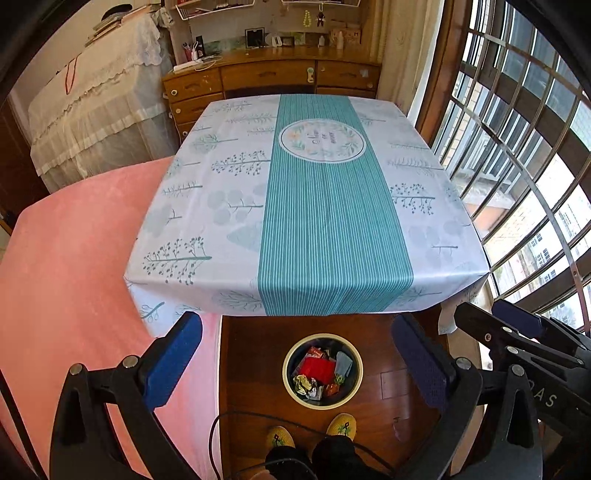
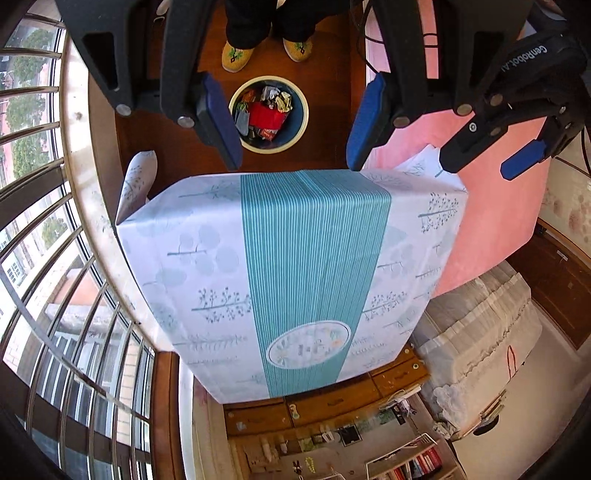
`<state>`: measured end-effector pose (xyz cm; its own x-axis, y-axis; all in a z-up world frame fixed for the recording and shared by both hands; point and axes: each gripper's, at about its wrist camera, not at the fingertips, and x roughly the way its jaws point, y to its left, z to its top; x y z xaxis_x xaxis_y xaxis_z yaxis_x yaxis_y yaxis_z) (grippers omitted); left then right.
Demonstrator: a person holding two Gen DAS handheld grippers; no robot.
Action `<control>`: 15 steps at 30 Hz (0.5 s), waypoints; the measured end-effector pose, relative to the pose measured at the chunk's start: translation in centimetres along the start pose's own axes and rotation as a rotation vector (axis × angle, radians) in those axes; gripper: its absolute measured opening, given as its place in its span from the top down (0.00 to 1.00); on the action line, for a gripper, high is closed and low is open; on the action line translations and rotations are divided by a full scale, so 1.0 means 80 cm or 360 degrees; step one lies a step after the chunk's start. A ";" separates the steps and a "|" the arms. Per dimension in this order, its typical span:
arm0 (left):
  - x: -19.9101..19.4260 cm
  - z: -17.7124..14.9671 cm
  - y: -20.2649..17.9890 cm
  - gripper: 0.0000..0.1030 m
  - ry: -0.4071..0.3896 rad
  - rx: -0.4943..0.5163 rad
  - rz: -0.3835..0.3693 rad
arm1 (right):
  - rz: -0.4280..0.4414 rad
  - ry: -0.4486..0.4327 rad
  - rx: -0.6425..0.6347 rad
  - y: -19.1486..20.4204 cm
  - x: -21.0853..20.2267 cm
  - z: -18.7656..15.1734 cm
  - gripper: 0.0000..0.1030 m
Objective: Collect trash
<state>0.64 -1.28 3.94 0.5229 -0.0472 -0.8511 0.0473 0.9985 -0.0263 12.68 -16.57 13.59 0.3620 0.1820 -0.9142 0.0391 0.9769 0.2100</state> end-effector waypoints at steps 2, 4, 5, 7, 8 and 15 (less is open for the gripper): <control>-0.005 0.003 -0.002 0.01 -0.0014 0.0001 0.0003 | -0.0007 -0.0013 -0.0005 0.001 -0.003 0.003 0.43; -0.007 0.004 -0.003 0.01 -0.0021 -0.0003 0.0005 | -0.0006 -0.0024 -0.0007 0.002 -0.006 0.006 0.43; -0.008 0.005 -0.003 0.01 -0.0023 -0.0006 0.0004 | -0.0009 -0.0028 -0.0011 0.003 -0.007 0.007 0.43; -0.010 0.006 -0.003 0.01 -0.0025 -0.0017 0.0002 | -0.0013 -0.0032 -0.0021 0.004 -0.008 0.009 0.43; -0.008 0.006 -0.002 0.01 -0.0026 -0.0013 0.0001 | -0.0014 -0.0031 -0.0027 0.004 -0.008 0.011 0.43; -0.008 0.013 0.001 0.01 -0.0025 -0.0067 -0.0001 | -0.0034 -0.0063 -0.0070 0.009 -0.013 0.016 0.43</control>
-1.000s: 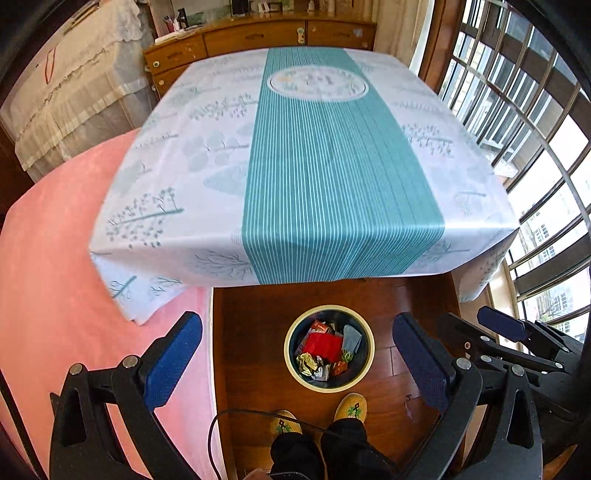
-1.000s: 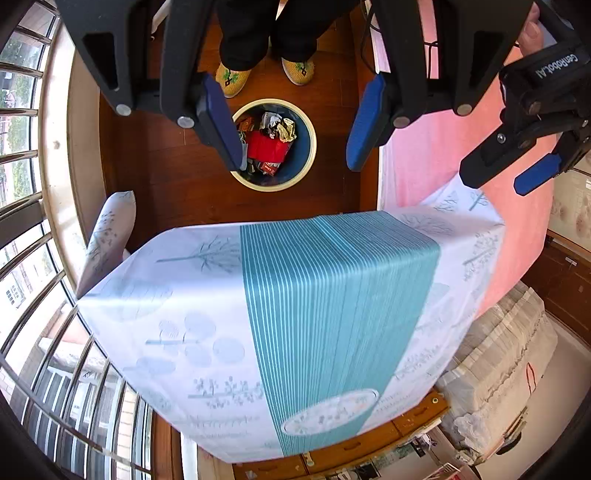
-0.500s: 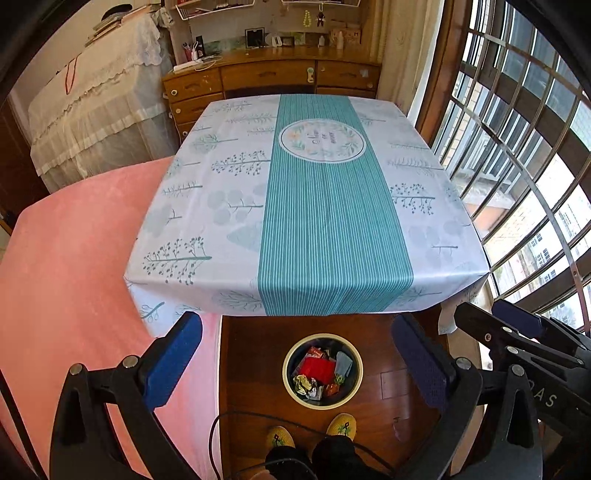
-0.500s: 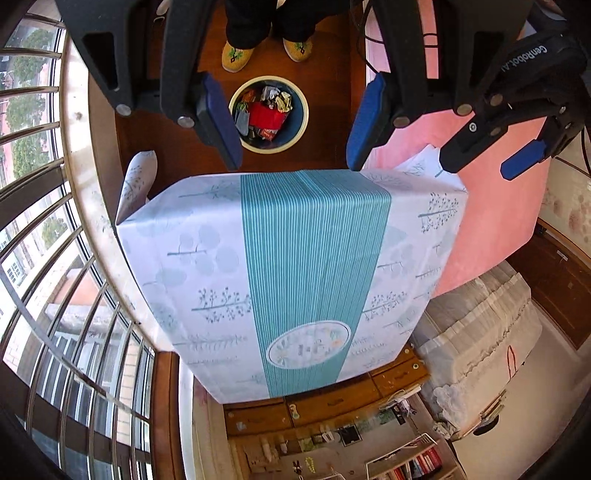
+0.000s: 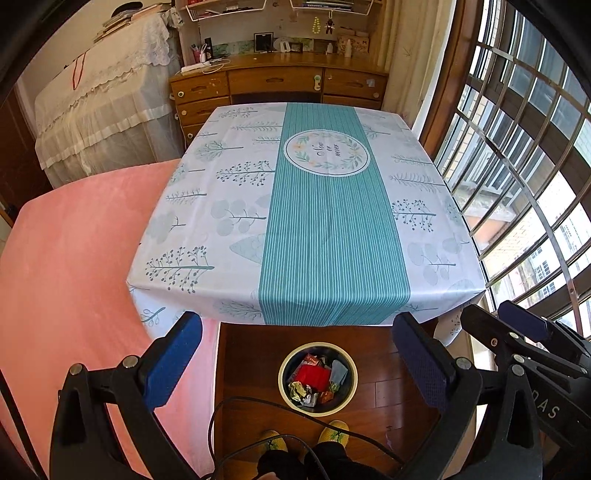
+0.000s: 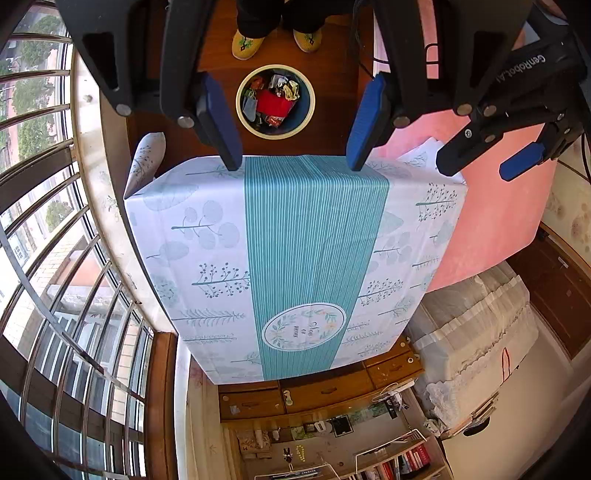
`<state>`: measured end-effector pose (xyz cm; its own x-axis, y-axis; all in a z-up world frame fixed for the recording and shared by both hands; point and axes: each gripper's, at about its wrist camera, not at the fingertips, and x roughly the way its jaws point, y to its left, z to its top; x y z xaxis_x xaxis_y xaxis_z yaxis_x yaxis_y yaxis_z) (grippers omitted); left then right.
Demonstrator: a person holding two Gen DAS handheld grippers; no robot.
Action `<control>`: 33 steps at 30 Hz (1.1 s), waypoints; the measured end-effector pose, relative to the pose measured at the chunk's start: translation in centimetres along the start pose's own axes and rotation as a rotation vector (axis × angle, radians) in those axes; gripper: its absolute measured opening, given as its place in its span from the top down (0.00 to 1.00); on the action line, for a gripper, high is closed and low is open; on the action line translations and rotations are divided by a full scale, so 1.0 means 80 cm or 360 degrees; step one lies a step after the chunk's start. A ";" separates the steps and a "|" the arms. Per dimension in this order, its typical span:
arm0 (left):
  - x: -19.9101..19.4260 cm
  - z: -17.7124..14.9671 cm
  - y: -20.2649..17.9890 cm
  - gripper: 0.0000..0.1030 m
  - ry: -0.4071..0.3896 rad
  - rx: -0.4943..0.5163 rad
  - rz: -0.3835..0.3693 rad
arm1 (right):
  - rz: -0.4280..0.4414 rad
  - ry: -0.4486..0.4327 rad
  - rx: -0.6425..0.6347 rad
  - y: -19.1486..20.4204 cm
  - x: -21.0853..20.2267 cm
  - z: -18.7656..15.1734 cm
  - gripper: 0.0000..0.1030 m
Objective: Collect trash
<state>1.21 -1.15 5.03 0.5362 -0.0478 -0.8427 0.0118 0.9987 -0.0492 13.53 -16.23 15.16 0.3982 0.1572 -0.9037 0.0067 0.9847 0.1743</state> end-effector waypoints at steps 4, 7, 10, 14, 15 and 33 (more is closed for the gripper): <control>0.001 0.002 -0.001 0.01 0.0000 -0.0005 0.0002 | -0.0002 -0.0023 -0.0003 -0.002 -0.003 0.005 0.43; 0.000 0.004 -0.002 0.01 -0.0006 -0.0004 0.0005 | -0.0006 -0.0038 -0.0008 -0.001 -0.005 0.007 0.43; 0.000 0.006 -0.002 0.01 -0.0011 -0.0008 0.0010 | -0.0005 -0.0045 -0.0010 -0.001 -0.005 0.008 0.43; 0.001 0.007 -0.002 0.01 -0.0010 -0.0016 0.0019 | -0.0006 -0.0047 -0.0012 0.000 -0.005 0.009 0.43; 0.000 0.007 -0.002 0.01 -0.0010 -0.0018 0.0022 | -0.0006 -0.0047 -0.0013 0.000 -0.004 0.009 0.43; -0.003 0.004 -0.004 0.01 -0.0004 -0.0023 0.0043 | -0.0009 -0.0045 -0.0018 -0.002 -0.008 0.010 0.42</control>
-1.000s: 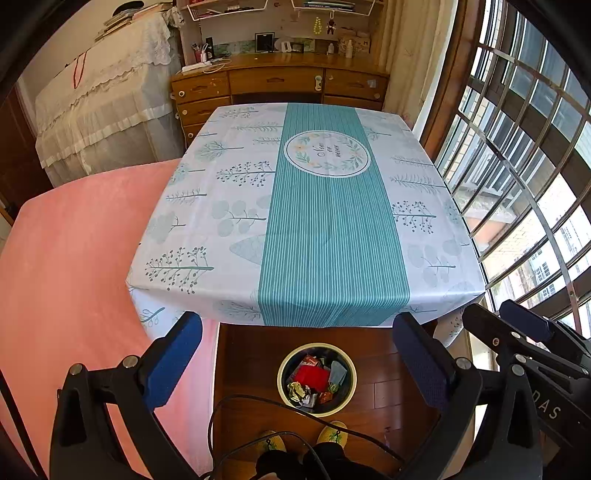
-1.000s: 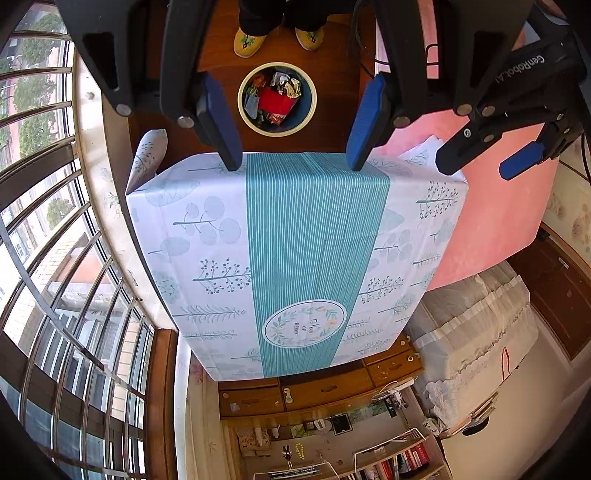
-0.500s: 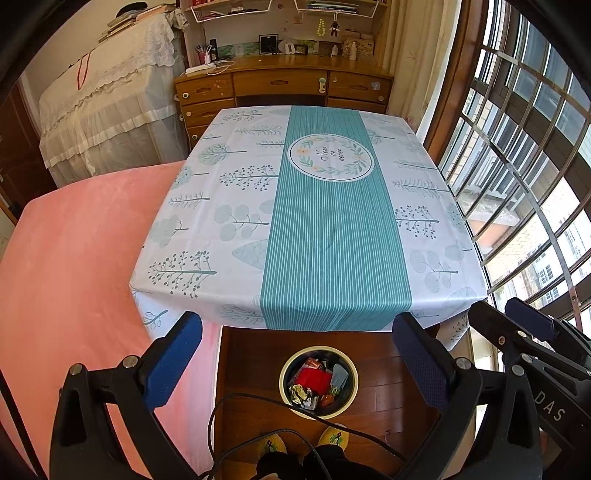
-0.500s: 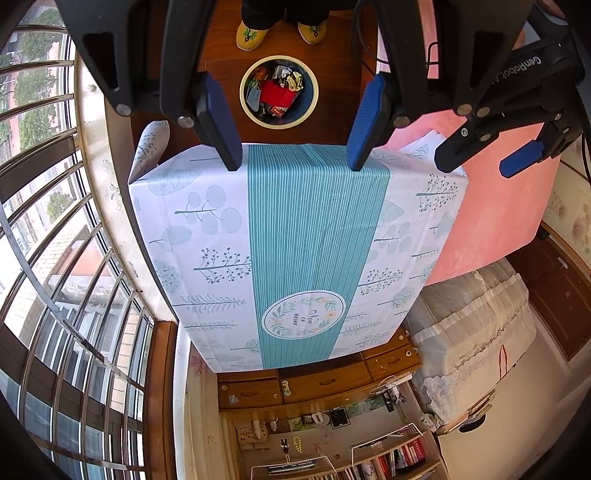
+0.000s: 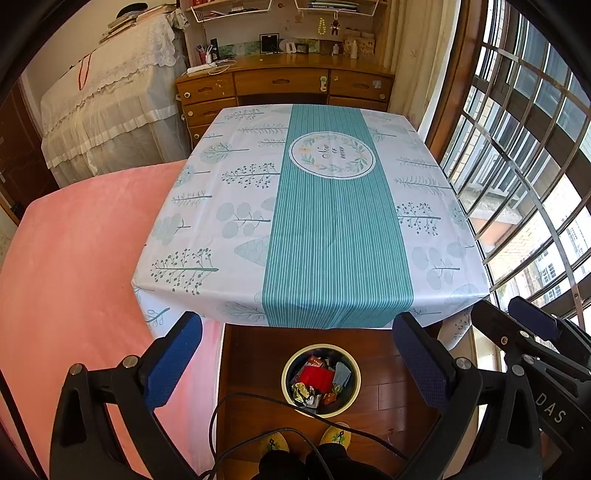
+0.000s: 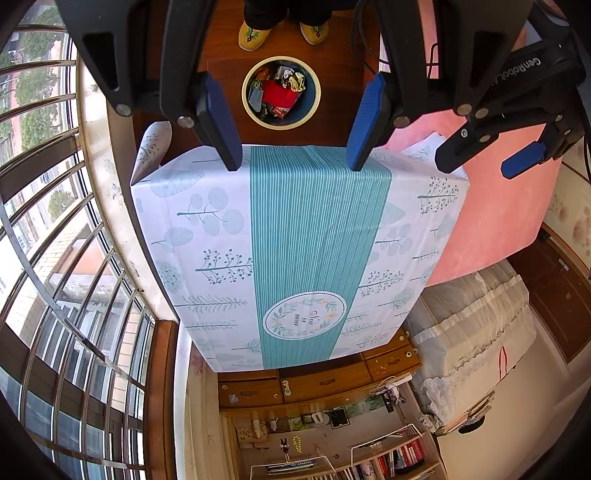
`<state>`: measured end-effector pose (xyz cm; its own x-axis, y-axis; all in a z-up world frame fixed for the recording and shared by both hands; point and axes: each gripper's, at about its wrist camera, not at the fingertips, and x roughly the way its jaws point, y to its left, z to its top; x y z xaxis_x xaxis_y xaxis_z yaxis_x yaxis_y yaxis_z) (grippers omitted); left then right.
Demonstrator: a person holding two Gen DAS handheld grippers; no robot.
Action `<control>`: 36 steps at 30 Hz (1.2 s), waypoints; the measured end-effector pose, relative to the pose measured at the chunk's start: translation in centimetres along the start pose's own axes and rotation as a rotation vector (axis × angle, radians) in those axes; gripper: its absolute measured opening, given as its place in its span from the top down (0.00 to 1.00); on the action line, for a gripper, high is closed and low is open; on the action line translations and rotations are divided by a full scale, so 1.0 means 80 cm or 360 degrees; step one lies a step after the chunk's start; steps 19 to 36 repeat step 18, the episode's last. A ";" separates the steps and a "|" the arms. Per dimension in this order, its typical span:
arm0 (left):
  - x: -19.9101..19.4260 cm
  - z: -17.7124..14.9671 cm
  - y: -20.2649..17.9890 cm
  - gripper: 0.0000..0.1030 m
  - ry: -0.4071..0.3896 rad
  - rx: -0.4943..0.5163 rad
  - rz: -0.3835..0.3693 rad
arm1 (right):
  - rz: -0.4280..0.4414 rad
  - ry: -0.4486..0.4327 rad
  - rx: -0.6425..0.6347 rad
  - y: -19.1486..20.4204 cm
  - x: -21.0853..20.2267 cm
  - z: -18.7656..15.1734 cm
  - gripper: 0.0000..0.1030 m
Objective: Collect trash
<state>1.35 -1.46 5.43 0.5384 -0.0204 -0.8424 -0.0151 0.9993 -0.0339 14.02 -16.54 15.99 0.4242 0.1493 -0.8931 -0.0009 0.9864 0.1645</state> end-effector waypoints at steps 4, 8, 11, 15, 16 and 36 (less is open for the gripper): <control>0.000 -0.002 -0.001 0.01 0.0003 0.0005 0.0005 | 0.0000 0.0002 -0.0001 -0.004 -0.001 -0.002 0.43; 0.000 -0.002 -0.002 0.01 0.0004 0.0002 0.0006 | -0.0002 0.0004 0.0000 -0.005 0.000 -0.002 0.42; 0.000 -0.003 -0.002 0.01 0.0006 0.0006 0.0007 | -0.0004 0.0006 0.0003 -0.006 0.000 -0.004 0.42; 0.000 -0.004 -0.002 0.01 0.0007 0.0006 0.0008 | -0.0005 0.0009 0.0004 -0.006 0.001 -0.006 0.43; 0.000 -0.003 -0.003 0.01 0.0007 0.0006 0.0007 | -0.0006 0.0011 0.0005 -0.007 0.001 -0.007 0.42; -0.001 -0.003 -0.003 0.01 0.0005 0.0008 0.0007 | -0.0007 0.0012 0.0006 -0.007 0.001 -0.008 0.43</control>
